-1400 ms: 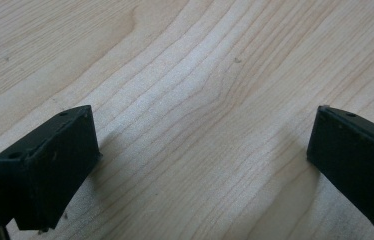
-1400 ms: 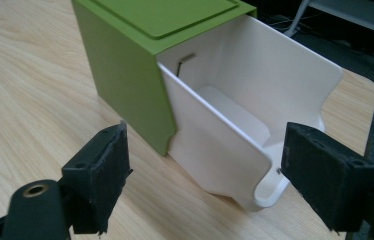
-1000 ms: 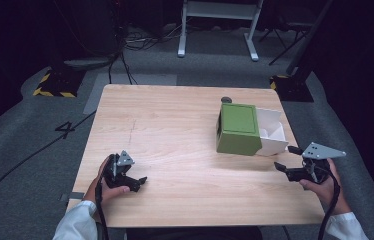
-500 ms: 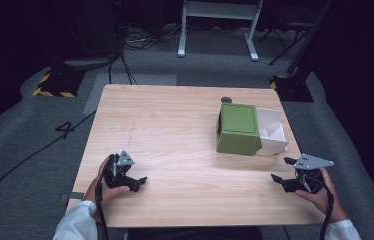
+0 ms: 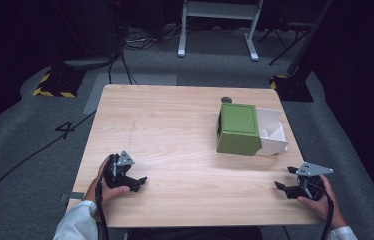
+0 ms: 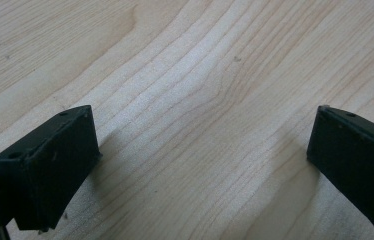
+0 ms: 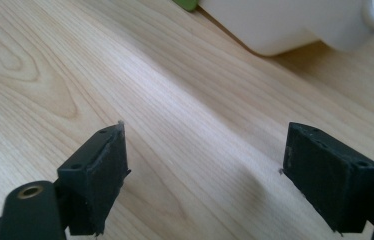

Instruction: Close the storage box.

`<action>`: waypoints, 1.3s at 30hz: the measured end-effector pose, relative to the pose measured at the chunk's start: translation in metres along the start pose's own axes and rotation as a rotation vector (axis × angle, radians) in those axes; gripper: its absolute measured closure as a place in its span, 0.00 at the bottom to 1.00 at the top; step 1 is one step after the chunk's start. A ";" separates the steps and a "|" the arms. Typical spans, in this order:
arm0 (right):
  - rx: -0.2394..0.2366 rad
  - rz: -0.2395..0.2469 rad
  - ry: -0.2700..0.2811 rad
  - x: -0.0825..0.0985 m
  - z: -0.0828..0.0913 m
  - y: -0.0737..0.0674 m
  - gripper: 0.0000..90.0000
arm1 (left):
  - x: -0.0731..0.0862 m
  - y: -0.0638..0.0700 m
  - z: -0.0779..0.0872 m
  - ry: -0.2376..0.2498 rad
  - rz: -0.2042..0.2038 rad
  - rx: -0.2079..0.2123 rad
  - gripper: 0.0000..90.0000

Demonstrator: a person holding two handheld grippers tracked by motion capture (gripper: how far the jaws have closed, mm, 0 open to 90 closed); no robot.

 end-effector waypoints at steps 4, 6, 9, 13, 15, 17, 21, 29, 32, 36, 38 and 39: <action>-0.016 -0.044 0.019 0.009 0.000 0.003 0.19 | 0.000 0.000 0.000 0.000 0.000 0.000 0.00; -0.017 -0.068 0.026 0.012 0.001 0.004 0.19 | 0.000 0.000 0.000 0.000 0.000 0.000 0.00; -0.017 -0.075 0.024 0.013 0.002 0.005 0.18 | 0.000 0.000 0.000 0.000 0.000 0.000 0.00; -0.030 -0.093 0.018 0.013 0.001 0.005 0.18 | 0.000 0.000 0.000 -0.001 0.001 -0.001 0.00; -0.029 -0.092 0.018 0.013 0.001 0.005 0.18 | 0.000 0.000 0.000 -0.001 0.002 -0.001 0.00; -0.028 -0.093 0.017 0.013 0.001 0.005 0.18 | 0.000 0.000 0.000 0.000 0.004 -0.002 0.00; -0.024 -0.097 0.017 0.013 0.001 0.004 0.18 | 0.000 0.000 0.000 0.001 0.010 -0.007 0.01; -0.023 -0.101 0.017 0.013 0.000 0.004 0.18 | 0.000 0.000 0.000 0.000 0.009 -0.007 0.01; -0.023 -0.100 0.018 0.013 0.000 0.004 0.18 | 0.000 0.000 0.000 0.000 0.009 -0.007 0.00; -0.023 -0.100 0.018 0.013 0.000 0.004 0.18 | 0.000 0.000 0.000 -0.001 0.009 -0.007 0.01; -0.023 -0.101 0.018 0.012 0.000 0.004 0.18 | 0.000 0.000 0.000 -0.002 0.009 -0.008 0.00; -0.023 -0.100 0.018 0.013 0.000 0.004 0.18 | 0.000 0.000 0.000 -0.002 0.006 -0.010 0.00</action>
Point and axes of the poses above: each handheld gripper's, and its own axes: z roughly backward along the jaws, x roughly out of its underside, y roughly to its right, the point moved 10 cm from there along -z, roughly forward along the jaws, and after that the axes turned 1 degree about -z, right-handed, at the moved point
